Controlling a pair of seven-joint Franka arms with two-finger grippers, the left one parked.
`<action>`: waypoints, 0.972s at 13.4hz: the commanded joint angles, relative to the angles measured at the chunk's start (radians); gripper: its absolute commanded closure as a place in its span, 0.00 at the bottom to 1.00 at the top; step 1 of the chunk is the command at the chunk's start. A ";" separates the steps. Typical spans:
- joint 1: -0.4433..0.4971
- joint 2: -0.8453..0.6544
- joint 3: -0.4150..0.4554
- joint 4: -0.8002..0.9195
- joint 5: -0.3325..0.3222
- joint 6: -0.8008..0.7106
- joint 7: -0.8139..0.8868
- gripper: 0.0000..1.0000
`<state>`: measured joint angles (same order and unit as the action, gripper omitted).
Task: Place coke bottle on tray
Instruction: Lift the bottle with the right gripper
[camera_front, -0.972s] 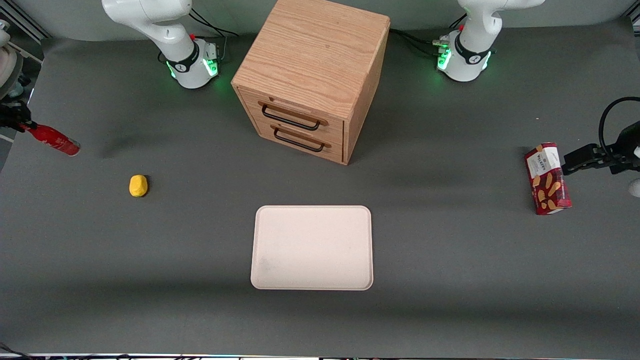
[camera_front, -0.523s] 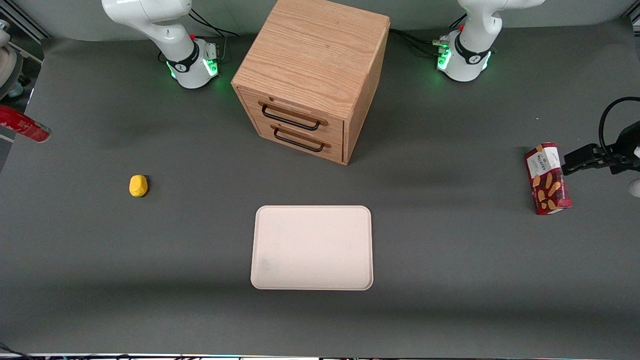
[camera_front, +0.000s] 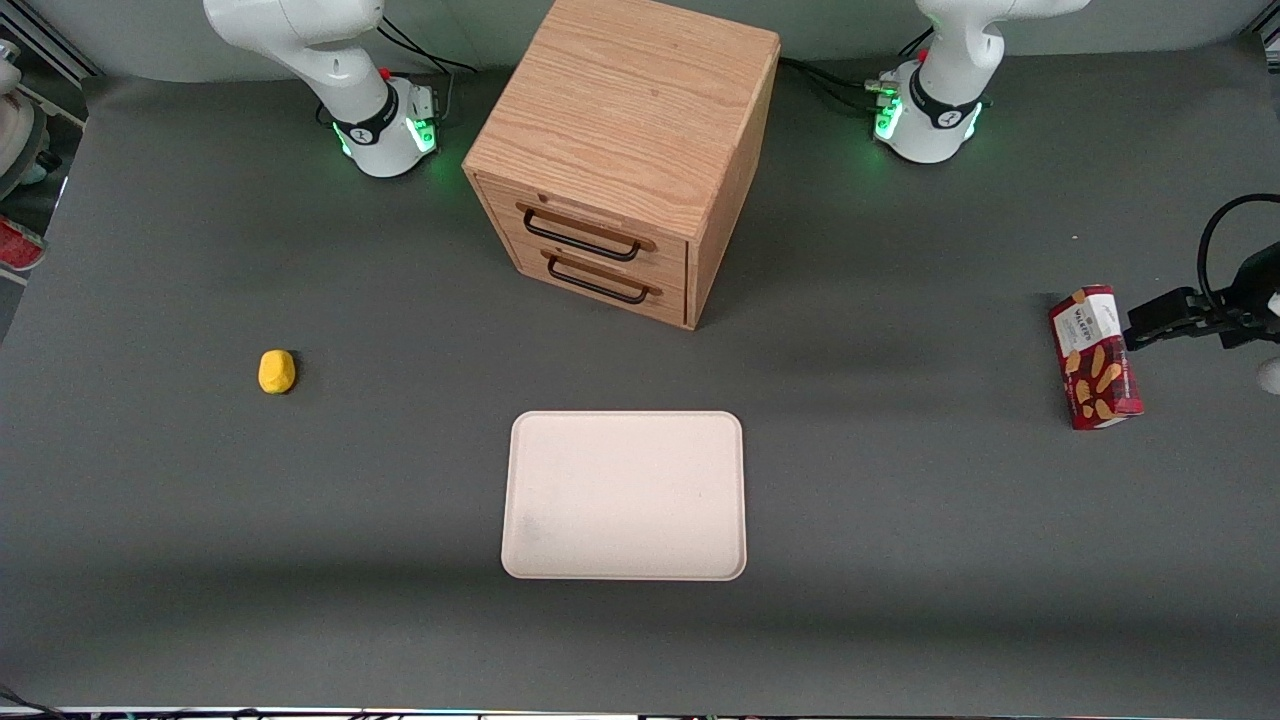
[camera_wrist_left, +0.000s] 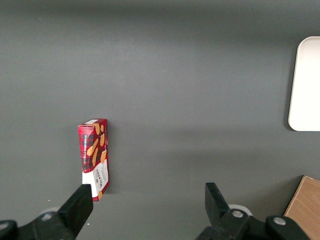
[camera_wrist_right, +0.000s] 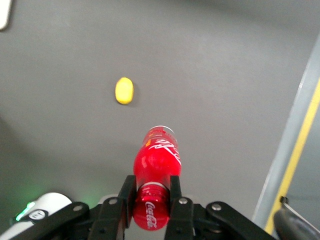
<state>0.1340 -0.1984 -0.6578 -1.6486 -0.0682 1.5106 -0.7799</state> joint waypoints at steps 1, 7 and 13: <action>0.082 0.027 0.036 0.044 0.044 -0.023 0.130 1.00; 0.122 0.203 0.278 0.260 0.171 -0.087 0.459 1.00; 0.136 0.399 0.541 0.463 0.169 -0.090 0.841 1.00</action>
<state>0.2761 0.1179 -0.1624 -1.3033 0.0788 1.4646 -0.0472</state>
